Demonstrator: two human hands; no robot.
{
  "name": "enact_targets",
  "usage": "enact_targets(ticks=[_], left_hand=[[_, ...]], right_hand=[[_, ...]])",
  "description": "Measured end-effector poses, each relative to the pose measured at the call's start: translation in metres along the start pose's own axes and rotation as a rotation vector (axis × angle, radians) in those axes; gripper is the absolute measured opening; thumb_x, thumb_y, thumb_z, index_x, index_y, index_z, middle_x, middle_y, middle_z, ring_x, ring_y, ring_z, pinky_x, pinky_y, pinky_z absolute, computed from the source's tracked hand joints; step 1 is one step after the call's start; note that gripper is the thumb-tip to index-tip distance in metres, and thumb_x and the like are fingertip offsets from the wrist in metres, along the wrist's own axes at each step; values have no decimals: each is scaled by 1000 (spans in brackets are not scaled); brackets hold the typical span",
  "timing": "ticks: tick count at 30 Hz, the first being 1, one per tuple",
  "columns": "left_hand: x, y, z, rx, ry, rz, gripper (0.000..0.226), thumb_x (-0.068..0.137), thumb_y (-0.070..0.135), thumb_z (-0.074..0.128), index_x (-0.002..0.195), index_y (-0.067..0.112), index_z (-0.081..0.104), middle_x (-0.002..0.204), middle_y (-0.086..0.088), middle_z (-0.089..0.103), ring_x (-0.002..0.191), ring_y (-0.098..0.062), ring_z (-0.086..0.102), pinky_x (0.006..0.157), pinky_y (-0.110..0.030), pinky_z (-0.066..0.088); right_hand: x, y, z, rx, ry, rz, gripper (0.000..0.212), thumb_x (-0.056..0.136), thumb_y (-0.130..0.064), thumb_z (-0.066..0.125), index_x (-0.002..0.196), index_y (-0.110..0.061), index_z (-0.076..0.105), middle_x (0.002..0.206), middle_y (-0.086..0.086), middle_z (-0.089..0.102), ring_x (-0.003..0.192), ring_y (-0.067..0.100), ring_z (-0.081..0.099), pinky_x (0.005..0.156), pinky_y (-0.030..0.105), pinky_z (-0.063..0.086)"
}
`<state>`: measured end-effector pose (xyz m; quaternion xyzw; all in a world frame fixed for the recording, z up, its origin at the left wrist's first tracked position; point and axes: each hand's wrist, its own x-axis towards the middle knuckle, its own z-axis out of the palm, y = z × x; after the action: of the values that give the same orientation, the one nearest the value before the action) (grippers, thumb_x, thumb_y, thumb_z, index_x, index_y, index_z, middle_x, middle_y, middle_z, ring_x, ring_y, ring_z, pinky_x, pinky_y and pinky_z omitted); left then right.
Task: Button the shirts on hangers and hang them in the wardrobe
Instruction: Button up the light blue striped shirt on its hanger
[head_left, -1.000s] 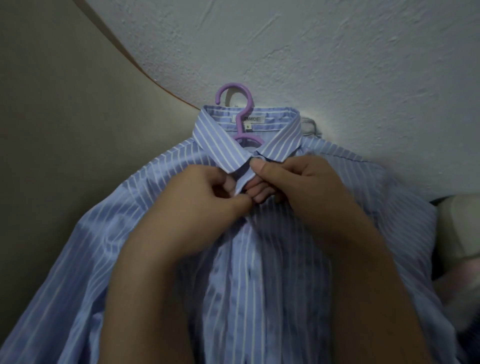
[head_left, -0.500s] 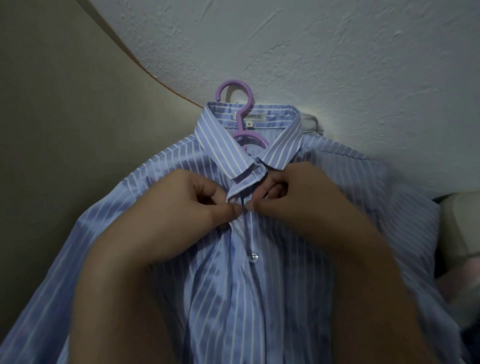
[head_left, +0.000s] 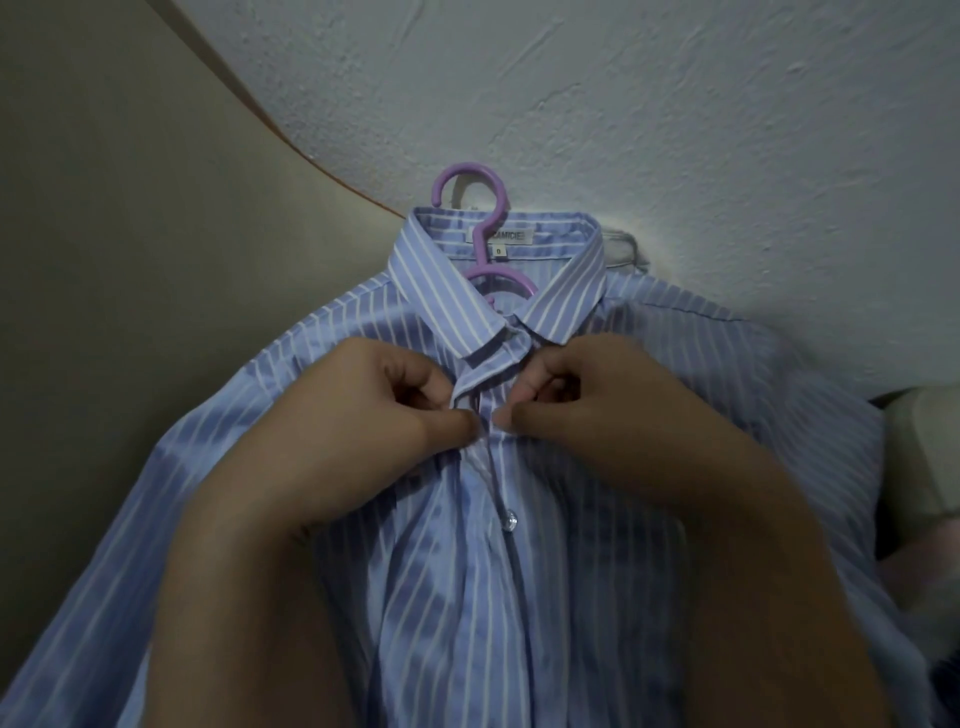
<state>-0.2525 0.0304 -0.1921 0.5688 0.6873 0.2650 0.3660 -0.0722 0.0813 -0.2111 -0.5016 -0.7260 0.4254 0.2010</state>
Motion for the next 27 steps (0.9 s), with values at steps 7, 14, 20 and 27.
enact_targets(ticks=[7, 14, 20, 27], left_hand=[[-1, 5, 3, -82, 24, -10, 31, 78, 18, 84, 64, 1, 62, 50, -6, 53, 44, -13, 47, 45, -20, 37], [-2, 8, 2, -96, -9, -4, 33, 84, 18, 79, 59, 2, 64, 48, -7, 55, 41, -10, 49, 45, -17, 37], [-3, 7, 2, -169, -76, -10, 30, 87, 18, 75, 59, 9, 72, 49, -13, 60, 46, -17, 47, 51, -25, 37], [-6, 4, -3, -309, -148, -8, 22, 93, 0, 64, 77, 0, 79, 59, -9, 70, 46, -9, 56, 45, -16, 42]], right_hand=[[-3, -7, -1, 69, -14, 1, 19, 82, -26, 77, 68, -14, 73, 54, -6, 61, 49, -1, 50, 50, 14, 38], [-4, -8, -4, 74, 13, -23, 15, 81, -22, 79, 68, -17, 76, 52, -8, 64, 49, -3, 54, 51, 12, 41], [-3, -9, -2, 112, 22, -1, 13, 82, -16, 77, 69, -14, 77, 56, -3, 69, 51, 1, 57, 52, 16, 44], [-4, -5, -6, 202, 38, -5, 12, 76, -20, 83, 69, -13, 77, 54, -4, 67, 50, -1, 55, 52, 13, 41]])
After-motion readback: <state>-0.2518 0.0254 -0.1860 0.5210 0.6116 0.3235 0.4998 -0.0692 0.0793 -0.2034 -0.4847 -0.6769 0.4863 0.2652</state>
